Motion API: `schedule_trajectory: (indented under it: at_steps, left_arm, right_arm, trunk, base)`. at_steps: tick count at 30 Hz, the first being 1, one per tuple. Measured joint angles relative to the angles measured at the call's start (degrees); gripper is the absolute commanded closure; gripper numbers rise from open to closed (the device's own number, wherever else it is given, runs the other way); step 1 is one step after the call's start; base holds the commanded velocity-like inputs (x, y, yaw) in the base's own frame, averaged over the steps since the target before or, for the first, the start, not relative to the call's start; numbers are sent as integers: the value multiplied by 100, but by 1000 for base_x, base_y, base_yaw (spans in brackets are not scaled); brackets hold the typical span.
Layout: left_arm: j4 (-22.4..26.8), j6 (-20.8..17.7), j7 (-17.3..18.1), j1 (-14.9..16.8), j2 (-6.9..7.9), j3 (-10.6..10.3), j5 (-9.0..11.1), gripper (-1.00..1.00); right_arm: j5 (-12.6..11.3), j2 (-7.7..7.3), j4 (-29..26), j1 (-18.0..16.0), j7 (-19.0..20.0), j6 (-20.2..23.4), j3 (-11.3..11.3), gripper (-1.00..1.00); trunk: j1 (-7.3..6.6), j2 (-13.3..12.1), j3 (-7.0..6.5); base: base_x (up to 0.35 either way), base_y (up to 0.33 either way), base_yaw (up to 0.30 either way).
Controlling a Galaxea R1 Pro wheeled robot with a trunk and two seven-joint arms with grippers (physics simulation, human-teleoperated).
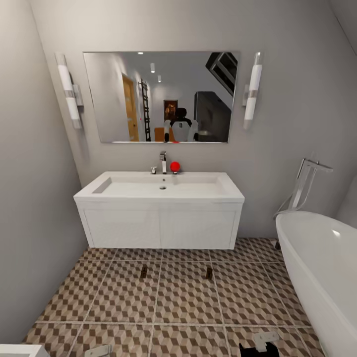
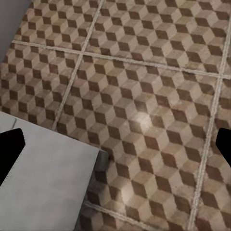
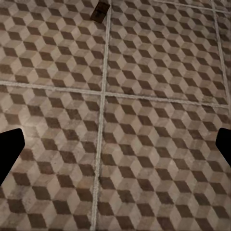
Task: Take the four mousetraps from the cabinet in the bathroom and place them on the bathroom floor. Make sure all four end up on the same floor surface, and ensure that at least two of them are either under or directly next to the same bathroom sink.
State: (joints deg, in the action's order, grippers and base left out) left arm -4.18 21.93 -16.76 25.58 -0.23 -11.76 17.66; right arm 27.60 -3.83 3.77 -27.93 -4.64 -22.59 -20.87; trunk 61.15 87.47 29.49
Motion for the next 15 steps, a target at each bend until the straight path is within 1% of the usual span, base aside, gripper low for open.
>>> schedule_trajectory:
  at_steps: [15]
  left_arm:
    - [0,0,-5,0,0,2,0,-100]
  right_arm:
    - [0,0,-1,0,0,0,0,-100]
  trunk:
    - [-330,-602,-269]
  base:
    - [0,0,0]
